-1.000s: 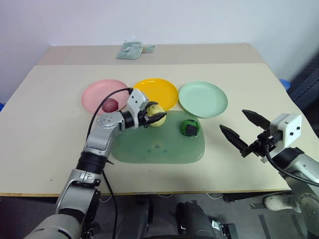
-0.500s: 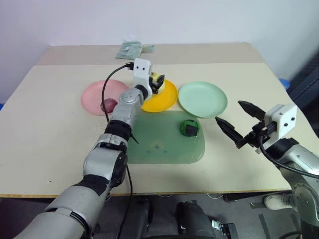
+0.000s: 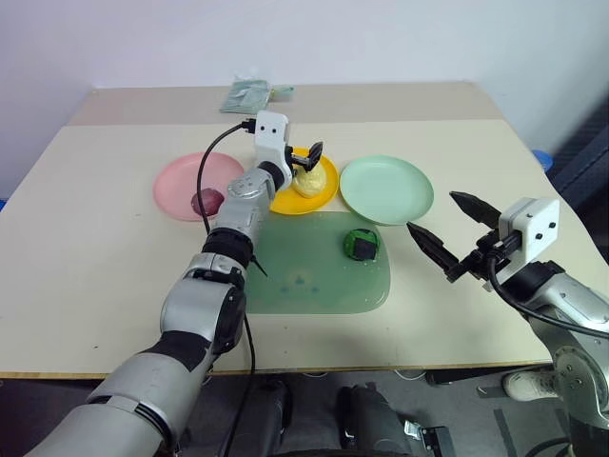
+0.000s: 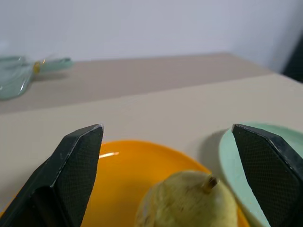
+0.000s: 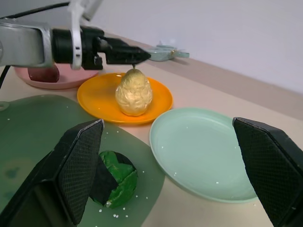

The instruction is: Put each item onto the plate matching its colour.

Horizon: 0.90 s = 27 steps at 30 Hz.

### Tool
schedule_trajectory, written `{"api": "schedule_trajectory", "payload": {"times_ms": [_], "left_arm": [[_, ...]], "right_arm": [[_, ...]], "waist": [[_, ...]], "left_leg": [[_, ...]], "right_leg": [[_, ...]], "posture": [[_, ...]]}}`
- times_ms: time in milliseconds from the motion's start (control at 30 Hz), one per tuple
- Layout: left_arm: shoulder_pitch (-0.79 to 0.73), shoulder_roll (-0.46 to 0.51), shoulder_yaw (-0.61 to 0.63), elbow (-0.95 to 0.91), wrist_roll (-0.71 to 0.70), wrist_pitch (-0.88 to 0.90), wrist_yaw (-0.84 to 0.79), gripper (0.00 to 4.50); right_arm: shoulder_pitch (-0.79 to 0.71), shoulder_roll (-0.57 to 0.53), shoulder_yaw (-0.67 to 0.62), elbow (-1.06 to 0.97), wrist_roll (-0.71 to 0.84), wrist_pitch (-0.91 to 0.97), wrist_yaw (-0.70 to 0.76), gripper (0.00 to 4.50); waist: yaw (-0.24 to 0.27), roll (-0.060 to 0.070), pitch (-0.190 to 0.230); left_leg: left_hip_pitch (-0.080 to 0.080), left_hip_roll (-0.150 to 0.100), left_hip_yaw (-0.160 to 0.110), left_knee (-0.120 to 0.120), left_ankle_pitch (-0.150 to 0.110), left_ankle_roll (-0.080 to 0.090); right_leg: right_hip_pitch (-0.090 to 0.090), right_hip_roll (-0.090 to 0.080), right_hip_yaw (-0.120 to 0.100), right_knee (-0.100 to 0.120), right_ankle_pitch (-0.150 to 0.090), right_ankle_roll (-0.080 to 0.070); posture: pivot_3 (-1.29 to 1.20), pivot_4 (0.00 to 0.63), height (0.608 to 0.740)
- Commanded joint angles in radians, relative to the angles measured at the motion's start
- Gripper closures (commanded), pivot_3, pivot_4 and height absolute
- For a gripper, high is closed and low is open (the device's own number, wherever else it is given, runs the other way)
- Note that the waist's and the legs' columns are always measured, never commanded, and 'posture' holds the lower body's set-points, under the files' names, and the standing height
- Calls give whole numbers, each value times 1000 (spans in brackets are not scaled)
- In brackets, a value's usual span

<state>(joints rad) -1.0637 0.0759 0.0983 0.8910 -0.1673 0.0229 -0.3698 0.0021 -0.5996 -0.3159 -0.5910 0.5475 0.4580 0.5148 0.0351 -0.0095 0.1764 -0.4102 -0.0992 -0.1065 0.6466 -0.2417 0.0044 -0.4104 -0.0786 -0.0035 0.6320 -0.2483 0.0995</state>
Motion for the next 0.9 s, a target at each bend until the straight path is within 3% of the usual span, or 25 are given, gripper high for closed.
{"api": "schedule_trajectory", "payload": {"times_ms": [33, 100, 233, 333, 600, 900], "left_arm": [[77, 23, -28, -239, -40, 66, -104, 69], [126, 31, -40, -339, -66, 112, -161, 69], [319, 140, -55, -676, -211, 214, -405, 69], [416, 216, -36, -778, -249, 204, -488, 69], [579, 433, 1, -808, -358, 193, -801, 69], [660, 501, -15, -810, -357, 127, -936, 69]], "right_arm": [[-11, 10, 6, -6, -7, -26, 0, 0], [-13, 11, 10, -2, -7, -28, 2, 0], [-24, 17, 48, 15, -17, -35, 19, 0], [-54, 25, 97, 41, -31, -39, 31, 0], [-183, 59, 271, 215, -119, -100, 113, 0], [-260, 96, 355, 451, -195, -214, 217, 0]], "waist": [[-1, 0, 0], [0, 0, 0], [-10, 1, 0], [-21, 1, -1], [-24, 3, -1], [-24, 3, -1]], "left_leg": [[0, 0, 0, 0, 0, 0], [0, 0, 0, 0, 0, 0], [0, 0, 0, 0, 0, 0], [0, 1, 0, 0, 0, -1], [2, 1, 0, 0, 0, -1], [2, 1, 0, -1, 0, -1]], "right_leg": [[0, 0, 0, 0, 0, 0], [0, 0, 0, 1, 0, 0], [0, 0, 1, 1, 0, -1], [0, 0, 1, 1, 0, -1], [1, 0, 1, 0, 0, -2], [0, 0, 1, 0, 0, -3]], "posture": [[0, 150, 740], [0, 150, 740], [0, 150, 740], [0, 150, 740], [0, 150, 740], [0, 150, 740]]}}
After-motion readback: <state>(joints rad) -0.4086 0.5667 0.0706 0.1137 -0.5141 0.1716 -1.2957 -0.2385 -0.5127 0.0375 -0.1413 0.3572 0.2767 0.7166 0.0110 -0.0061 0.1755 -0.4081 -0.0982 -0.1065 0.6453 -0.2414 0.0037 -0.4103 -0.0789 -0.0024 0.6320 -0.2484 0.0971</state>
